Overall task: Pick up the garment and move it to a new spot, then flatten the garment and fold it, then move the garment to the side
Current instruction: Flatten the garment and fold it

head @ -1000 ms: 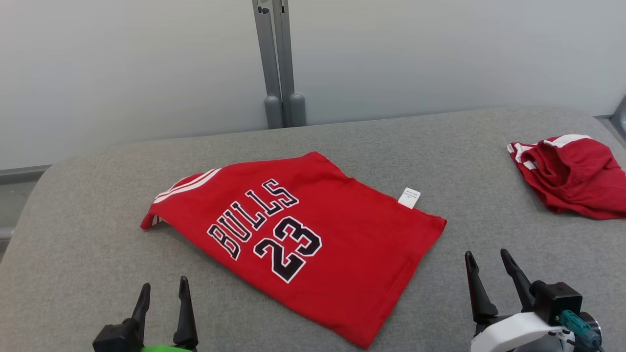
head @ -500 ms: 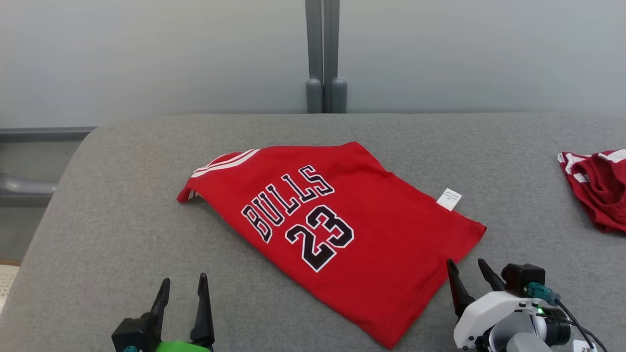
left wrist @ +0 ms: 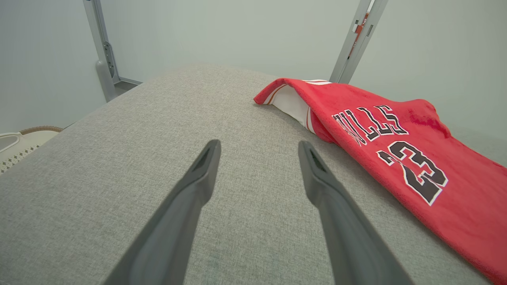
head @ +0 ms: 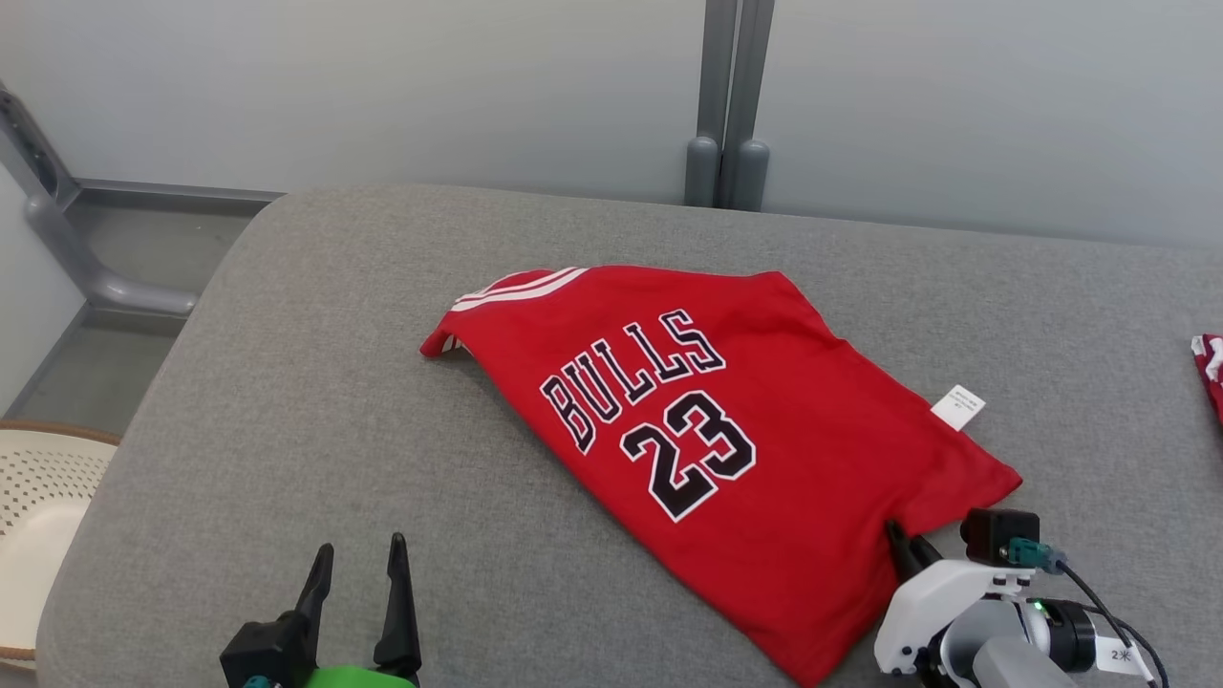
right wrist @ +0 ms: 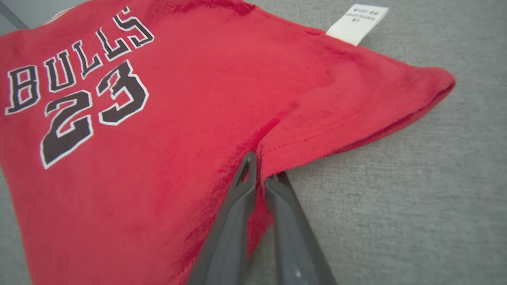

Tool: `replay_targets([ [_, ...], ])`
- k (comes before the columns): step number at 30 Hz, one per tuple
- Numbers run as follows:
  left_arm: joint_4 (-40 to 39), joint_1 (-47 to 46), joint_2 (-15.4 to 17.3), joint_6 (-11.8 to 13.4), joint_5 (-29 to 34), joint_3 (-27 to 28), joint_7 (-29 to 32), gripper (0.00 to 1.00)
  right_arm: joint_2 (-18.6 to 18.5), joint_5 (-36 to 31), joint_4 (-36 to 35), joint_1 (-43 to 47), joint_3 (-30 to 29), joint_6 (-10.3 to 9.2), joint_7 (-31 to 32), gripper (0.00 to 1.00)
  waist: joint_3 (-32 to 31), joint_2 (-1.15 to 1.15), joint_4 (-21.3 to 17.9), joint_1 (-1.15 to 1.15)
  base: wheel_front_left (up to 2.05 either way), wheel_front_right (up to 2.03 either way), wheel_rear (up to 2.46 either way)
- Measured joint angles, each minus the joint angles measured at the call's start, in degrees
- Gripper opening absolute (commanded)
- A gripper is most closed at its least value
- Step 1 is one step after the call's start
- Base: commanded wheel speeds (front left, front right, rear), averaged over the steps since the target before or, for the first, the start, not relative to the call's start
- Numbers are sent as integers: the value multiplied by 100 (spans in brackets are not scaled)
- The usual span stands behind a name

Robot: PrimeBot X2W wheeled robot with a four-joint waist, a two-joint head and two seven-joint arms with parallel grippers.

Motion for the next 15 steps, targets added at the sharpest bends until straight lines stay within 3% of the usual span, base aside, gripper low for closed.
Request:
replay_targets([
  [5,-49,5,0,24,-14,19,0,100,1,-126,-241,-244,67,0,-123,0,15,0,-58,0,0,0,0],
  [15,-66,29,0,68,-78,-37,0,100,-316,-343,-1997,-504,353,0,-69,0,9,0,-282,0,0,0,0],
])
